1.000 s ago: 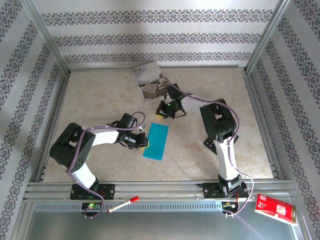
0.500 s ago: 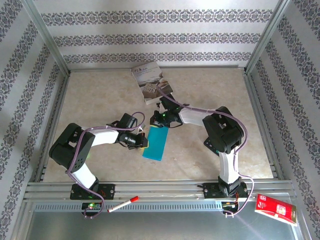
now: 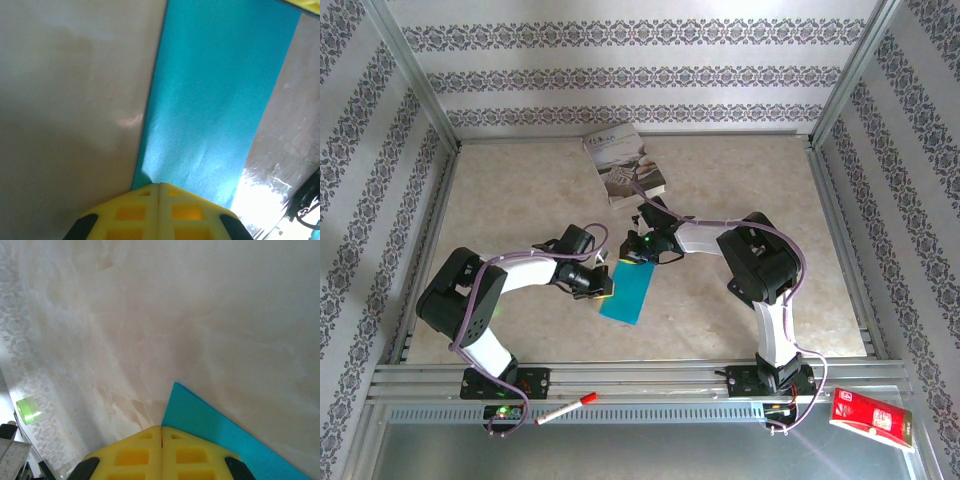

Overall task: Fold a paper plane with a square sheet of paper (pick it up from the middle)
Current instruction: First fold in half a square sheet of paper at the center of the table.

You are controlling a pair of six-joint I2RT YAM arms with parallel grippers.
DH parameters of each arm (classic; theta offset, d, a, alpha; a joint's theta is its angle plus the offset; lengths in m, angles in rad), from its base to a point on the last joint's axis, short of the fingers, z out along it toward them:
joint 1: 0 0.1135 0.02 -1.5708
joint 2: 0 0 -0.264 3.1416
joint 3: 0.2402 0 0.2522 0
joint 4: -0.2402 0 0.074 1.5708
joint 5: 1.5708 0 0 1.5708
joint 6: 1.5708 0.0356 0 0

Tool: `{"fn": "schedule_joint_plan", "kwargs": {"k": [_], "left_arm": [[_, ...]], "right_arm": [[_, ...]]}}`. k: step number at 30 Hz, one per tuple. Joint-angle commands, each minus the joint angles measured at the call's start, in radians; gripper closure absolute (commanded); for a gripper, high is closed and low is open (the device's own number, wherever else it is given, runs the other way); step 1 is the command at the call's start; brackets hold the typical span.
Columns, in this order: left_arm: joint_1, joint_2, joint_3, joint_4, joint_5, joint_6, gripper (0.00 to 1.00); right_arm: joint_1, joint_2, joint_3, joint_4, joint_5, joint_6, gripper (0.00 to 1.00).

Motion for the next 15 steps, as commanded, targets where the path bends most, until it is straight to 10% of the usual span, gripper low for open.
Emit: {"fn": "schedule_joint_plan", "kwargs": {"k": [1, 6, 15], "left_arm": [[0.002, -0.052, 0.04, -0.148, -0.01, -0.02, 0.92], [0.007, -0.093, 0.108, -0.083, 0.048, -0.08, 0.84], [0.049, 0.071, 0.188, 0.04, 0.087, -0.105, 1.0]], "right_arm": [[-0.018, 0.053, -0.028, -0.034, 0.046, -0.049, 1.0], [-0.022, 0.061, -0.036, -0.048, 0.048, -0.073, 1.0], [-0.024, 0.054, -0.053, -0.031, 0.053, -0.064, 1.0]]}}
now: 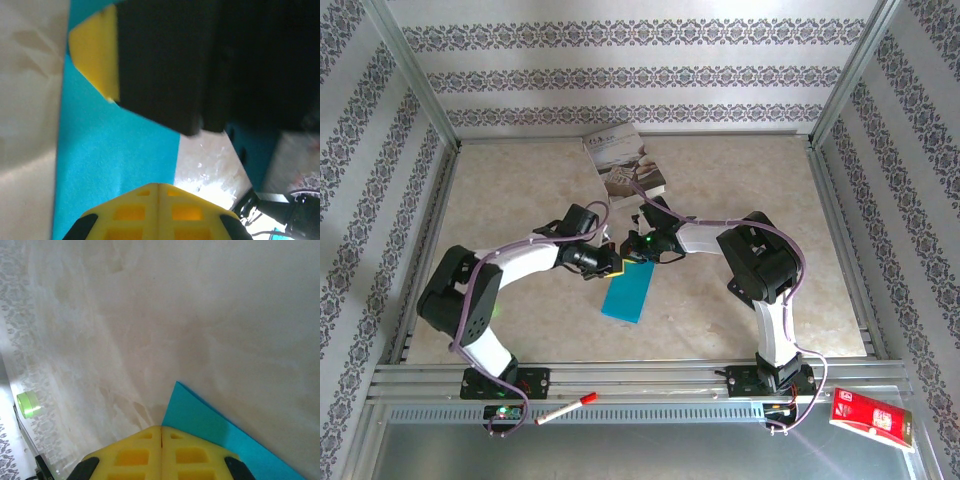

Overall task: Fold a paper plane with a square sheet of paper (pick it up from the middle)
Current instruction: First fold in half a square sheet of paper at the center of the table.

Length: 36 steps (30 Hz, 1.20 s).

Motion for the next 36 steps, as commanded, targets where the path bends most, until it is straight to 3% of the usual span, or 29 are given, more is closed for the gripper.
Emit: {"fn": "schedule_joint_plan", "kwargs": {"k": [1, 13, 36], "left_arm": [[0.037, 0.051, 0.029, 0.037, 0.022, -0.002, 1.0], [0.049, 0.14, -0.031, 0.038, 0.036, 0.038, 1.0], [0.001, -0.044, -0.354, 0.0, 0.061, 0.041, 1.0]], "right_arm": [[-0.01, 0.049, -0.039, -0.065, 0.077, -0.02, 1.0], [-0.014, 0.061, -0.038, -0.063, 0.084, -0.014, 1.0], [-0.015, 0.074, -0.038, -0.087, 0.121, 0.001, 1.0]]}}
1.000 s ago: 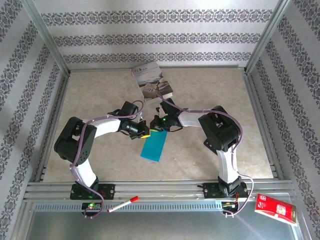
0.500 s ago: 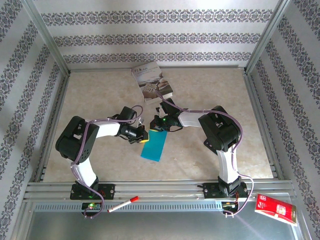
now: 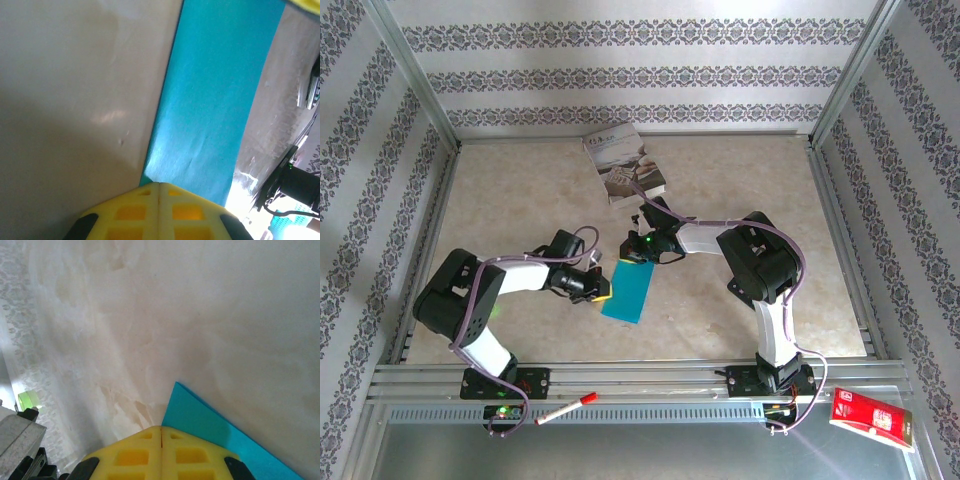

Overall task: Fold a paper plane with a square sheet of paper (pick it up from the middle)
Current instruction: First fold in half a square sheet of paper at the center of the table.

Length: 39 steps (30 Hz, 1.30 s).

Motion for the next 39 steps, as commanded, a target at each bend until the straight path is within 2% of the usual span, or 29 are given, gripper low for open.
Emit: {"fn": "schedule_joint_plan", "kwargs": {"k": [1, 15, 18, 22, 24, 26, 31, 36, 39], "left_arm": [[-0.039, -0.009, -0.075, -0.178, -0.014, 0.005, 1.0], [-0.086, -0.166, -0.198, -0.267, -0.076, -0.069, 1.0], [-0.087, -0.258, -0.184, -0.292, -0.071, -0.074, 1.0], [-0.067, -0.416, -0.117, -0.269, -0.088, -0.1, 0.95], [-0.044, -0.463, -0.099, -0.221, -0.094, -0.132, 0.87], [-0.03, -0.495, -0.084, -0.176, -0.118, -0.155, 0.85], [-0.028, -0.447, -0.055, -0.097, -0.186, -0.215, 0.68], [-0.045, -0.332, -0.006, -0.001, -0.19, -0.279, 0.65], [-0.054, -0.242, 0.045, 0.018, -0.201, -0.266, 0.66]], "right_arm": [[-0.015, 0.074, -0.035, -0.092, 0.125, -0.004, 1.0], [-0.017, 0.091, -0.024, -0.102, 0.124, -0.013, 1.0], [-0.017, 0.09, -0.012, -0.115, 0.116, -0.037, 1.0], [-0.016, 0.092, 0.054, -0.197, 0.071, -0.166, 1.0], [-0.016, 0.101, 0.099, -0.258, 0.015, -0.254, 1.0], [-0.02, 0.105, 0.141, -0.317, -0.035, -0.341, 1.0], [-0.027, 0.101, 0.266, -0.454, -0.178, -0.467, 1.0], [-0.087, -0.095, 0.168, -0.369, -0.226, -0.408, 0.96], [-0.133, -0.235, 0.035, -0.325, -0.153, -0.338, 0.93]]}}
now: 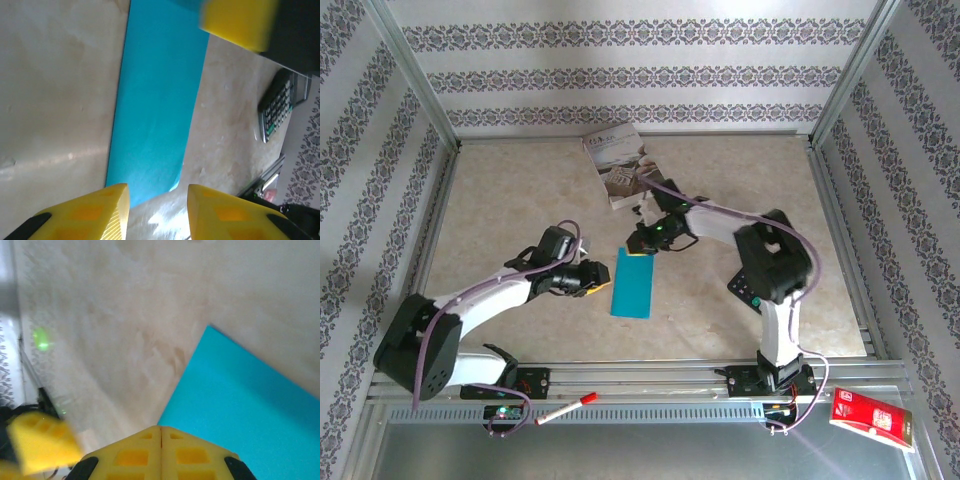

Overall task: Fold a paper plane with a square sheet of paper (pick it up from the middle)
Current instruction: First fold in half a square sheet of paper at the center of the table, then fold the triangle a second time at the center of the table.

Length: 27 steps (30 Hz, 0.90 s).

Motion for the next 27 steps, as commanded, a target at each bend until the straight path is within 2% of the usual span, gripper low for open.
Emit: {"fn": "schedule_joint_plan", "kwargs": {"k": [1, 4, 7, 13, 17, 22, 27], "left_arm": [[-0.013, 0.09, 0.072, 0.081, -0.022, -0.015, 0.68], [-0.014, 0.19, 0.137, 0.079, -0.005, 0.024, 0.73], [-0.015, 0.281, 0.197, 0.074, 0.024, 0.055, 0.81], [-0.038, 0.38, 0.254, 0.039, 0.05, 0.081, 0.94], [-0.041, 0.406, 0.247, 0.035, 0.058, 0.092, 0.97], [-0.049, 0.398, 0.198, 0.032, 0.006, 0.087, 0.99], [-0.096, 0.374, 0.14, 0.106, -0.04, -0.006, 0.98]], "right_arm": [[-0.051, -0.177, -0.11, 0.018, 0.079, 0.054, 0.91], [-0.062, -0.293, -0.245, 0.002, 0.262, 0.13, 0.87], [-0.052, -0.379, -0.373, 0.082, 0.319, 0.226, 0.83], [0.031, -0.388, -0.479, 0.24, 0.297, 0.337, 0.74], [0.071, -0.363, -0.484, 0.24, 0.318, 0.344, 0.7], [0.078, -0.364, -0.484, 0.22, 0.305, 0.326, 0.69], [0.099, -0.395, -0.468, 0.11, 0.268, 0.255, 0.67]]}}
